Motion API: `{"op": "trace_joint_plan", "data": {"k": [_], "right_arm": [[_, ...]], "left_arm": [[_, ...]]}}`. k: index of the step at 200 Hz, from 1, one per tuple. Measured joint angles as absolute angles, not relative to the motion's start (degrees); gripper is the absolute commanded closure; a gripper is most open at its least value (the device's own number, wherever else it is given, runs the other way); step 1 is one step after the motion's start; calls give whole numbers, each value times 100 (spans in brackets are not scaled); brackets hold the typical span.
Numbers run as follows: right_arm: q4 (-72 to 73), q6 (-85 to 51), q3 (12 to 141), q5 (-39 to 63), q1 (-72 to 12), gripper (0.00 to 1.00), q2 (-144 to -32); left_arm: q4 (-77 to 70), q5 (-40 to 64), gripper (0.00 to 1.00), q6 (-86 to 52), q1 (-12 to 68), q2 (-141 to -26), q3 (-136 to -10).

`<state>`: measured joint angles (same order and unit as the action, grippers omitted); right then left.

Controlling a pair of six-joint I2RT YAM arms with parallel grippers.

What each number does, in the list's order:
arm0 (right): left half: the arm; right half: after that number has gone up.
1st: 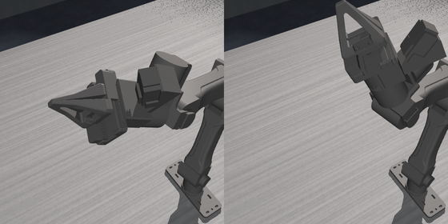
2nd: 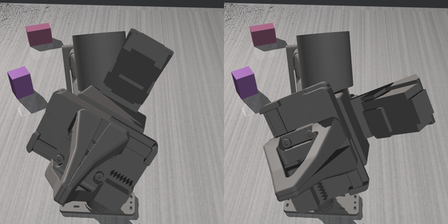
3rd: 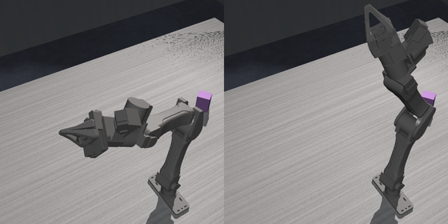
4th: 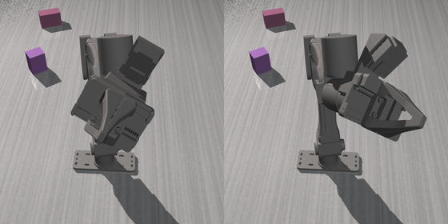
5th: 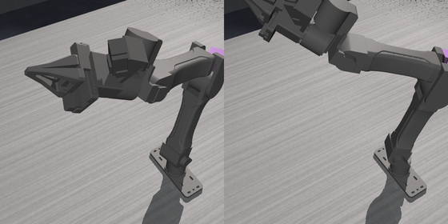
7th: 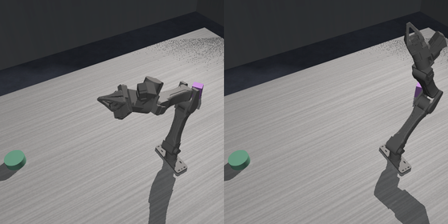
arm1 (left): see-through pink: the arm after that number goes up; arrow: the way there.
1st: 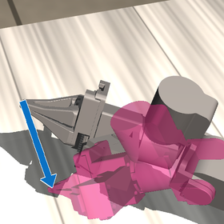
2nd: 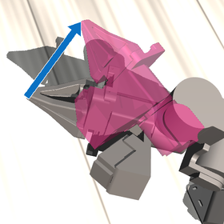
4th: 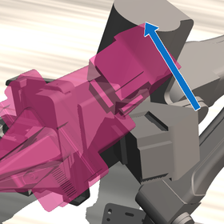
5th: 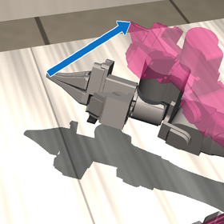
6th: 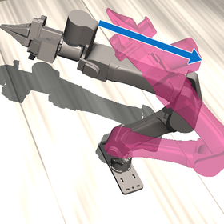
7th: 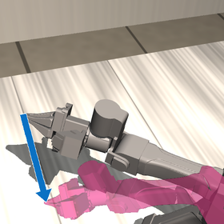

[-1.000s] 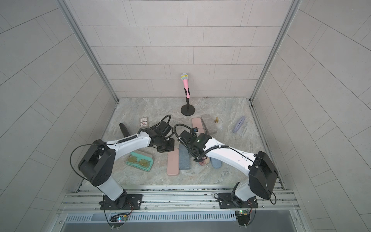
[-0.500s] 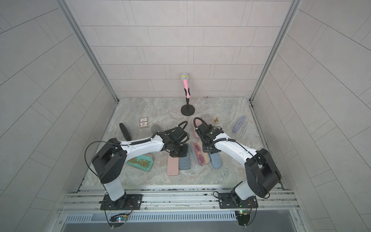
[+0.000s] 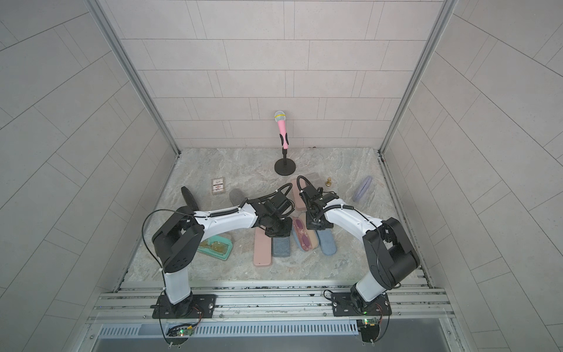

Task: Close the glasses case
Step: Close the glasses case at the center of the board.

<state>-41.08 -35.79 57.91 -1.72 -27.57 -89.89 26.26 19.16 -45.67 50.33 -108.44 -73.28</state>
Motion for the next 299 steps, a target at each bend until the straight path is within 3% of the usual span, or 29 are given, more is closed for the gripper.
{"op": "trace_joint_plan", "data": {"k": [145, 299], "right_arm": [[-3750, -3498, 5522, 283, -2749, 100, -9041], [-3286, -3295, 5310, 1452, -2659, 99, -8930]], "left_arm": [[2635, 1911, 100, -4654, 5151, -11004, -7382], [3083, 1844, 100, -4661, 5201, -11238, -7773]]}}
